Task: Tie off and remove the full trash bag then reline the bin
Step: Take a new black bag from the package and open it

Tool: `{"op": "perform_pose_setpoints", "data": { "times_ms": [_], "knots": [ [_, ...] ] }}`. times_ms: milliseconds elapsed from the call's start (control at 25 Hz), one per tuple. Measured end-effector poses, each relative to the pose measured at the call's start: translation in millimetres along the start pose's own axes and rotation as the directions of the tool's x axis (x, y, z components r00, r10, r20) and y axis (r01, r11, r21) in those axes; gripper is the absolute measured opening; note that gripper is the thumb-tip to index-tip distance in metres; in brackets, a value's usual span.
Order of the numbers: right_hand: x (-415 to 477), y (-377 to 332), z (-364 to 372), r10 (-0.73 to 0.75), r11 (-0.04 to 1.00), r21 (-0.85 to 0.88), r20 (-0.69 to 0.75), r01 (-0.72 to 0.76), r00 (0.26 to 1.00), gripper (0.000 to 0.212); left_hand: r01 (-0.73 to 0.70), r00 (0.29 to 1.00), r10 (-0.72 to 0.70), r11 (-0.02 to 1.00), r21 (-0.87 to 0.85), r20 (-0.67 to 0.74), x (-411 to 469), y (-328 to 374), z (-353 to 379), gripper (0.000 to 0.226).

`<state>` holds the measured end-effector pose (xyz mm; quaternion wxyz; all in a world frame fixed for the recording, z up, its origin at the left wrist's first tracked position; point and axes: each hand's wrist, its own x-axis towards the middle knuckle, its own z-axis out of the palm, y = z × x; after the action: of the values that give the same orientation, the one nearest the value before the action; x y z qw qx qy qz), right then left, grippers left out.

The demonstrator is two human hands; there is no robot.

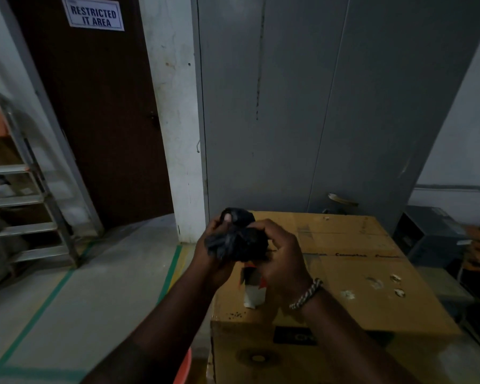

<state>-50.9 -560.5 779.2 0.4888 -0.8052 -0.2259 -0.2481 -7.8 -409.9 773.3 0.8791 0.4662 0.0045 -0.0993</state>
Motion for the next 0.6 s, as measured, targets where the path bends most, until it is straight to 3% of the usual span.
{"op": "perform_pose_setpoints", "data": {
  "times_ms": [160, 280, 400, 520, 600],
  "knots": [
    [-13, 10, 6, -0.032, 0.990, -0.129, 0.187, 0.057, 0.982, 0.049, 0.015, 1.000, -0.016, 0.993, -0.120, -0.006, 19, 12, -4, 0.075],
    [-14, 11, 3, 0.022, 0.998, 0.052, 0.303, -0.040, 0.953, 0.047, 0.007, 0.999, -0.009, 0.999, -0.054, -0.048, 26, 14, -4, 0.066],
    [-8, 11, 0, 0.076, 0.988, 0.123, 0.168, -0.098, 0.983, 0.038, 0.069, 0.997, -0.063, 0.991, 0.118, -0.049, 24, 12, -4, 0.081],
    [7, 4, -3, 0.032, 0.997, -0.069, -0.096, -0.039, 0.995, 0.026, 0.063, 0.998, -0.063, 0.983, 0.173, -0.008, 14, 8, 0, 0.077],
    [18, -2, -4, 0.063, 0.987, -0.138, -0.152, -0.084, 0.986, 0.043, 0.029, 0.997, -0.044, 0.975, 0.221, 0.063, 4, 8, 6, 0.070]
  ]
}}
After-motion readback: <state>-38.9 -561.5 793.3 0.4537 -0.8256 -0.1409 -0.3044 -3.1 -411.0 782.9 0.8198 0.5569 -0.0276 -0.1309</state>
